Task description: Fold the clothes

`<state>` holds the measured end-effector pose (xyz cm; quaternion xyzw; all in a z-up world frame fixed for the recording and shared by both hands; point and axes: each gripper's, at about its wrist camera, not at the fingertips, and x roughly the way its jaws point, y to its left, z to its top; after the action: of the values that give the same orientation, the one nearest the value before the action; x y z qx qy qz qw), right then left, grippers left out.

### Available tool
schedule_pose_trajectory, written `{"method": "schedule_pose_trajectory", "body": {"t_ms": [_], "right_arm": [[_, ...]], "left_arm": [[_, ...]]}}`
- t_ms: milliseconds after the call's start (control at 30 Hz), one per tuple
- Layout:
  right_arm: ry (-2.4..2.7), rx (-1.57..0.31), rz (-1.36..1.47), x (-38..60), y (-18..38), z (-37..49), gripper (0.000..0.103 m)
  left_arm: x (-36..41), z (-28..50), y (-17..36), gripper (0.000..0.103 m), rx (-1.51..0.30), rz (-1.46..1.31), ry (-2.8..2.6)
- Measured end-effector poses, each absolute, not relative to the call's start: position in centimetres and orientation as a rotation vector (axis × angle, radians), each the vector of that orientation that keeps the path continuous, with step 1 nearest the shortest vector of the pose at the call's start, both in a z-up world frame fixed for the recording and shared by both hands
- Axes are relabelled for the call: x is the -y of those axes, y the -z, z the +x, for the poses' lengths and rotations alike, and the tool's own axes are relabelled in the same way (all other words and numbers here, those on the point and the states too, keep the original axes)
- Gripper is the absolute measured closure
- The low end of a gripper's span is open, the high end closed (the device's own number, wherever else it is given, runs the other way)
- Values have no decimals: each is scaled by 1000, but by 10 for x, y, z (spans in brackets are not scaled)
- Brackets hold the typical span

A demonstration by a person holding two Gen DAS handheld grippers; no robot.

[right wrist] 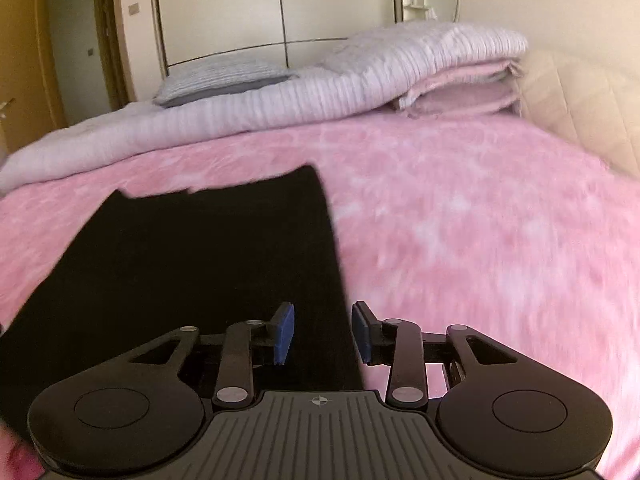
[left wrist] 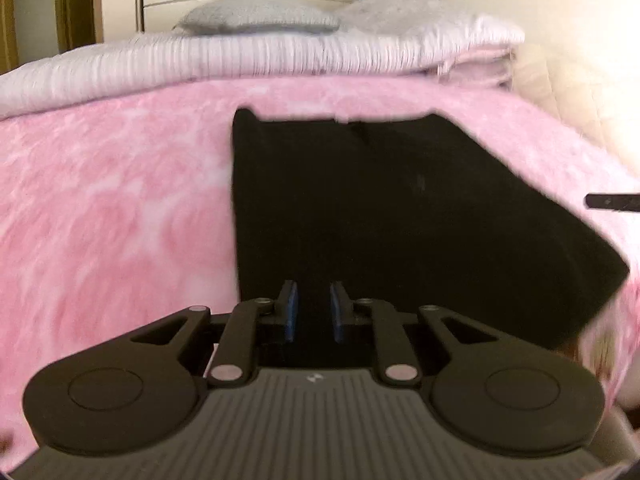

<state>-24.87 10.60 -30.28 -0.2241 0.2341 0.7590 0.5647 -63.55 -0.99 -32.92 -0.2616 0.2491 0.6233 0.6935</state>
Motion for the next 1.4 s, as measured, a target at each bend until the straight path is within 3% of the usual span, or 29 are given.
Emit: {"method": "schedule_pose_trajectory", "body": {"t_ms": [133, 233, 367, 533, 733, 800, 1033, 1133, 1200, 1300, 1400], "right_arm": [[-1713, -541, -589, -59, 338, -241, 67], [-1639, -511, -613, -47, 340, -239, 67], [-1641, -604, -465, -36, 319, -226, 67], [-1635, -635, -563, -31, 321, -239, 66], [-1638, -675, -541, -20, 309, -236, 66], [-1638, -669, -534, -18, 307, -232, 66], [-1627, -692, -517, -32, 315, -221, 65], [-1634, -705, -531, -44, 325, -217, 64], [-1648, -706, -532, -48, 329, -215, 65], [-1660, -691, -540, -52, 330, -211, 84], [-1654, -735, -517, -58, 334, -204, 87]], "left_arm": [[46, -634, 339, 89, -577, -596, -1453], [60, -631, 333, 89, -579, -611, -1492], [62, -631, 329, 89, -533, -656, -1491], [73, -624, 326, 88, -536, -684, -1511], [86, -638, 315, 79, -458, -718, -1529], [83, -645, 314, 71, -430, -717, -1531], [60, -657, 334, 66, -428, -767, -1485], [56, -657, 344, 70, -436, -787, -1460], [59, -657, 344, 84, -434, -770, -1449], [63, -659, 341, 89, -424, -762, -1430], [67, -661, 347, 89, -420, -775, -1436]]}}
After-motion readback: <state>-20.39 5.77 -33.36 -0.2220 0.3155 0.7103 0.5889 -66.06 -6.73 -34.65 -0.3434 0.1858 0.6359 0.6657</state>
